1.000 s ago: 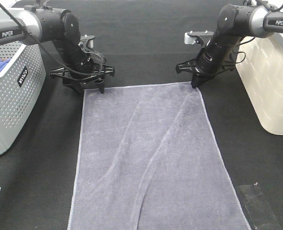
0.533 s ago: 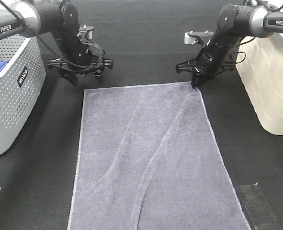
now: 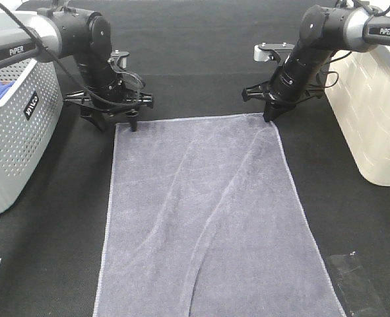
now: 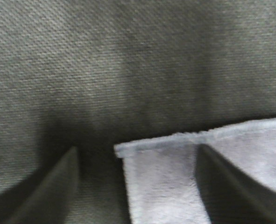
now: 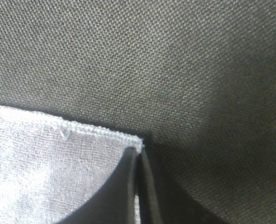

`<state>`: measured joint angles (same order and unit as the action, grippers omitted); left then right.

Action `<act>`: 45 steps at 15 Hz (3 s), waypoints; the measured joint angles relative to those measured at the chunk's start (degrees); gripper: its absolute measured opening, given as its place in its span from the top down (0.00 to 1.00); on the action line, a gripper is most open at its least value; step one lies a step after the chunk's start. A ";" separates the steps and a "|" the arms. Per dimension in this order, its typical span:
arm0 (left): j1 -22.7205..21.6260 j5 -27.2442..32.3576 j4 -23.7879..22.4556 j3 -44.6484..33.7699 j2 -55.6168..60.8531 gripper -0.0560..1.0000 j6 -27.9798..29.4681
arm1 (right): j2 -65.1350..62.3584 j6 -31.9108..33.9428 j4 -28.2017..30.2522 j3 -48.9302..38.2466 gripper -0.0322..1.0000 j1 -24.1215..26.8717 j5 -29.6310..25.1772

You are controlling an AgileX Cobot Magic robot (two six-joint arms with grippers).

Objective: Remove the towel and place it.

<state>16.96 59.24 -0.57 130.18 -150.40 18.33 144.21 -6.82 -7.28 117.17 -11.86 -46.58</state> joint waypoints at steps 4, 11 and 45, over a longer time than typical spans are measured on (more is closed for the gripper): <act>-0.34 -0.17 0.06 0.06 -0.11 0.71 -0.17 | 0.00 0.00 -0.06 0.00 0.97 0.00 0.00; -0.23 1.09 0.97 5.90 -1.32 0.94 -3.61 | -0.29 0.00 0.97 0.00 0.97 0.00 -0.06; -1.55 -48.13 -19.48 6.70 -8.19 0.30 3.04 | 6.65 2.29 18.05 8.08 0.22 0.00 34.84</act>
<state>15.41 11.12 -20.05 136.88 -158.59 21.37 150.86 -4.53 10.77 125.25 -11.86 -11.75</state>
